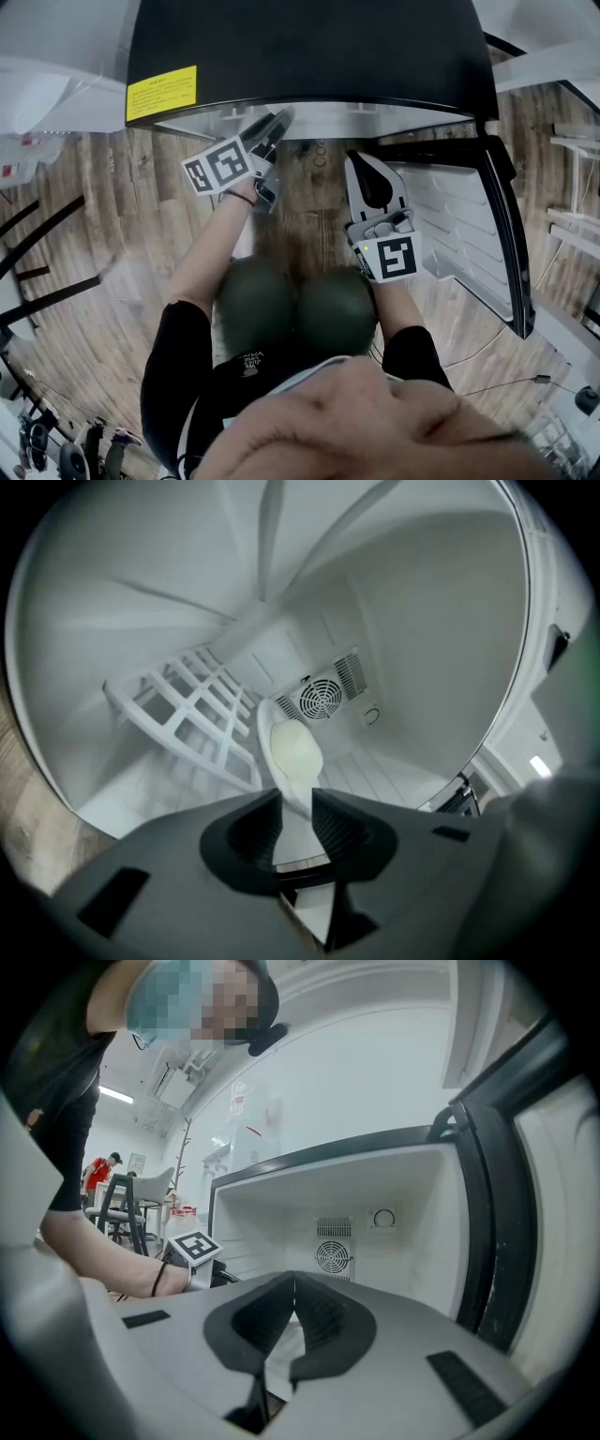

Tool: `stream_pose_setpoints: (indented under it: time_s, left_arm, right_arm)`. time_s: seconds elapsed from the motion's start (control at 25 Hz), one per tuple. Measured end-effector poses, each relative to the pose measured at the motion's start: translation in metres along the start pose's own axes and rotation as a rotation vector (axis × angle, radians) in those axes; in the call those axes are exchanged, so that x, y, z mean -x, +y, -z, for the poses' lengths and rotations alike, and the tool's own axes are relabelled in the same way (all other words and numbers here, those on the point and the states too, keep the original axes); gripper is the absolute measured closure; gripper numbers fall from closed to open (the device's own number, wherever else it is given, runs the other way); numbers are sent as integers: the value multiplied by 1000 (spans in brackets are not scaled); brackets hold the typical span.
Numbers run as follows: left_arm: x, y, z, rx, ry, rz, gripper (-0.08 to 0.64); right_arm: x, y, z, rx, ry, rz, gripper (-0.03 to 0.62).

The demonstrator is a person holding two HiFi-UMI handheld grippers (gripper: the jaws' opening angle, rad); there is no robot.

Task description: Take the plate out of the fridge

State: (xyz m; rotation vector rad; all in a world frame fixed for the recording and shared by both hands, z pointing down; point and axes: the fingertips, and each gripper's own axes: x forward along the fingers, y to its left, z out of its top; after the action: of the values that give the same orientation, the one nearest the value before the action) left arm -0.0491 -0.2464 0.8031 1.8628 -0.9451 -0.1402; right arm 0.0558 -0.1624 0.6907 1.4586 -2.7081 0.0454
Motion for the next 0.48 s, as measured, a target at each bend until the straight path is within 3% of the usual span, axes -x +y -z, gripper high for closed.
stream_pose_setpoints:
  time_s: [0.12,0.48]
  left_arm:
    - [0,3,-1,-6,-13,-36,471]
    - [0,4,0,16,-15,-46,478]
  right_arm:
    - [1,0,0,2,-1,-1,581]
    - [1,0,1,0,1,-4,581]
